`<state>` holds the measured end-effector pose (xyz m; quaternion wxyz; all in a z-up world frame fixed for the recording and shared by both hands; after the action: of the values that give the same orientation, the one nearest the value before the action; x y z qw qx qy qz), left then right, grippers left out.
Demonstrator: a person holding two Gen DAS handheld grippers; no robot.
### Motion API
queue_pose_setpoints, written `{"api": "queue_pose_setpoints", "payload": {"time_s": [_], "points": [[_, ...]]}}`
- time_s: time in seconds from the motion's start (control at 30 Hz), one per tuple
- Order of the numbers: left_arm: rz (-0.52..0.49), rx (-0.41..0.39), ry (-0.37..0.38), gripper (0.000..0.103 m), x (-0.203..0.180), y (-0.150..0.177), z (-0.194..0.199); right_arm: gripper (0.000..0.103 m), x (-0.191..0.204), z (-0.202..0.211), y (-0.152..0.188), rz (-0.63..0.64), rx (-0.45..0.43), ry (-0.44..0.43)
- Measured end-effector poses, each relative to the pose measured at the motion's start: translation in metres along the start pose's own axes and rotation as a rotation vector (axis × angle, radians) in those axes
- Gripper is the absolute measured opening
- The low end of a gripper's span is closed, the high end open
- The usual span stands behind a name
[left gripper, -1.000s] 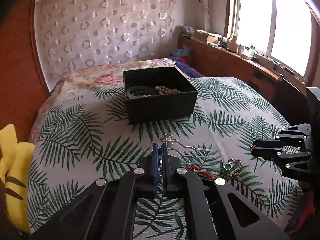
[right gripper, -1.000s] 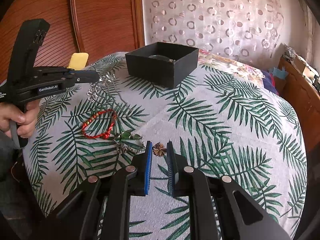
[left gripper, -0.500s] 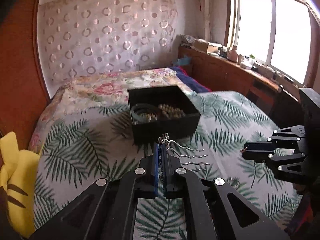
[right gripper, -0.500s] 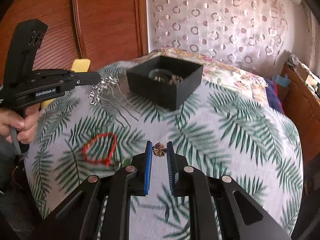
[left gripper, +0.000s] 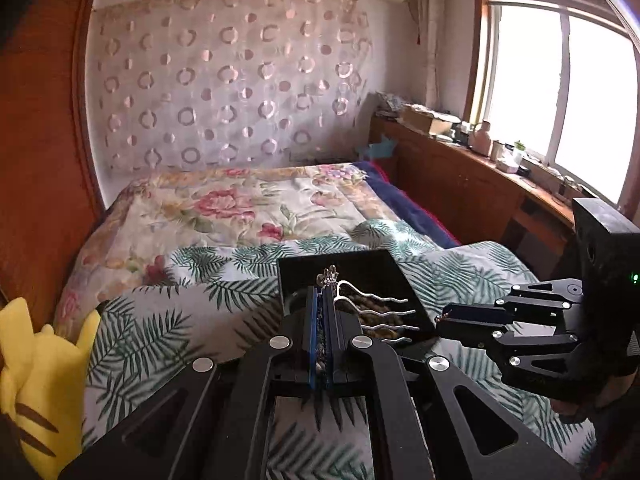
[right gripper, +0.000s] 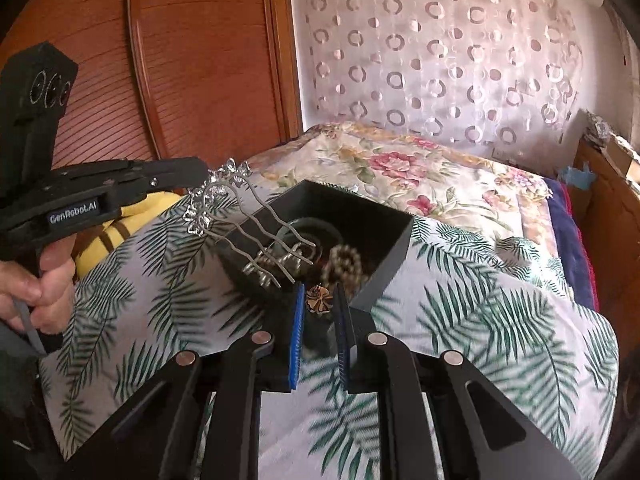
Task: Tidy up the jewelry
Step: 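Lower the hairpins into the box with the left gripper while the right gripper releases the stud there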
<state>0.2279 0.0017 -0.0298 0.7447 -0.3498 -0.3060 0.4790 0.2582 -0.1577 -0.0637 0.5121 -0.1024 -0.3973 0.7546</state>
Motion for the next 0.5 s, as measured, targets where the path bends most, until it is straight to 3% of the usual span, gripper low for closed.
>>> {"api": "queue_pose_setpoints", "payload": {"time_s": [0.23, 0.5], "points": [[0.005, 0.058, 0.004, 0.002, 0.012, 0.0, -0.037, 0.016, -0.013, -0.031, -0.022, -0.009, 0.015, 0.004], [0.013, 0.093, 0.036, 0.002, 0.008, 0.007, -0.052, 0.017, -0.022, -0.064, -0.041, 0.005, 0.036, 0.038]]}}
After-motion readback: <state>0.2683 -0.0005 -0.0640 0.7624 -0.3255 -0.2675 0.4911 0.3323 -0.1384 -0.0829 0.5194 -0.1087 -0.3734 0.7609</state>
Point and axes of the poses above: each gripper's, at about its wrist camera, not at the fingertips, and z roughly against the way its jaws point, x to its left, y to its underside, the point moved 1 cm from there along -z, roughly the way its jaws point, and after that the axes turned 14 degrees about -z, right-handed, at the moved point
